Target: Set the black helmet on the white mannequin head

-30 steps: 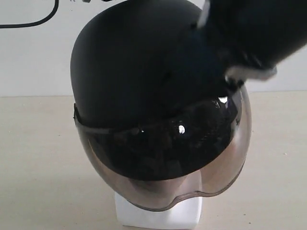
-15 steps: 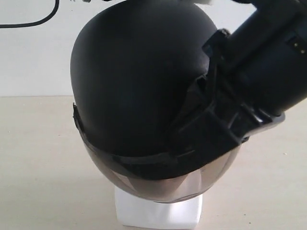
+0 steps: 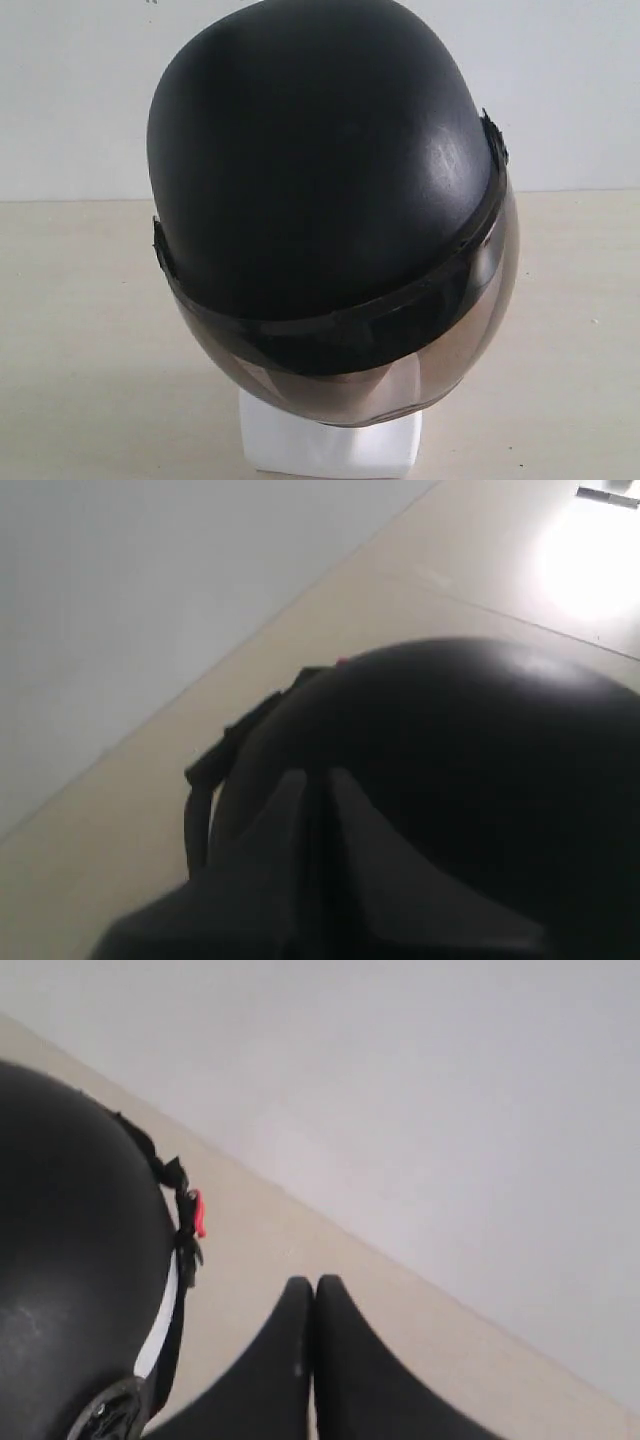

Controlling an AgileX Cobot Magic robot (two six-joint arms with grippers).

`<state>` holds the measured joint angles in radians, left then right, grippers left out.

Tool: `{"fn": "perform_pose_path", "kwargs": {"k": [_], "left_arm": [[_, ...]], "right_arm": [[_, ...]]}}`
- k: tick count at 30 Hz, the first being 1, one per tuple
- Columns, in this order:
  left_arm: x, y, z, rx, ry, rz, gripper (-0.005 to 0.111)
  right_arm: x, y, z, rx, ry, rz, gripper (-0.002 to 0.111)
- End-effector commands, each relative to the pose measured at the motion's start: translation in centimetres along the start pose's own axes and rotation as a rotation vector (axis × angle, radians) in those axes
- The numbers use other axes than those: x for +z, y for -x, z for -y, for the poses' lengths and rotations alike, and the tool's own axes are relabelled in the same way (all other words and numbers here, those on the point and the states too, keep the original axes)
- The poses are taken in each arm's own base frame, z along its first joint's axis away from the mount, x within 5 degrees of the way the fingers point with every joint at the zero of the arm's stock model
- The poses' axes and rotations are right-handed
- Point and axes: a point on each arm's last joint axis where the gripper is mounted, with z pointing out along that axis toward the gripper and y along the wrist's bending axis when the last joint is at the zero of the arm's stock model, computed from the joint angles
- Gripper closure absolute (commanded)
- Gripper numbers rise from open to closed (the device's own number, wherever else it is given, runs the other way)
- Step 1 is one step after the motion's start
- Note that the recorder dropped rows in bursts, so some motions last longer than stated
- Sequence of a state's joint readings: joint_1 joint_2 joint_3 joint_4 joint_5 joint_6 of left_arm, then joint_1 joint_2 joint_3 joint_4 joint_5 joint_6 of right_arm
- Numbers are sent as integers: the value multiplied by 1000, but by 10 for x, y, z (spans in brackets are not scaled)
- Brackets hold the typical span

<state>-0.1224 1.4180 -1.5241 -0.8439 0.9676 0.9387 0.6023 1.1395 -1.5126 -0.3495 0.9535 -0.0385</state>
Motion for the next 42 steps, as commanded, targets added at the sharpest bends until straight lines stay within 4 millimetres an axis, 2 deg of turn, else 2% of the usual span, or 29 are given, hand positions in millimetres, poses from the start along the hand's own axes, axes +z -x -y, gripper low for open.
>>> {"fn": "perform_pose_path", "kwargs": {"k": [1,4,6,8,12,14,23,33,38,42], "left_arm": [[-4,-33,7,-90,-12,-101,102],[-10,-65,14,-146,120,-57,102],[-10,-78,19,-195,133,-29,102],[-10,-83,22,-190,123,-28,102],[-10,-82,20,-229,142,-12,102],[-10,-83,21,-235,134,-17,102],[-10,-89,22,-246,130,-82,102],[-8,-75,28,-225,36,63,102],[0,-78,25,-238,13,52,102],[2,-72,25,-245,-16,106,102]], "right_arm": [[51,-17,14,105,173,-132,109],[65,-29,46,267,307,-77,109],[75,-34,49,312,378,-101,109],[82,-31,38,307,493,-83,109],[80,-24,17,285,602,-90,109],[81,-24,14,277,612,-93,109],[93,-41,10,299,596,-149,109],[101,-56,4,327,615,-197,109],[101,-56,3,334,623,-204,109],[101,-57,3,345,625,-211,109]]}}
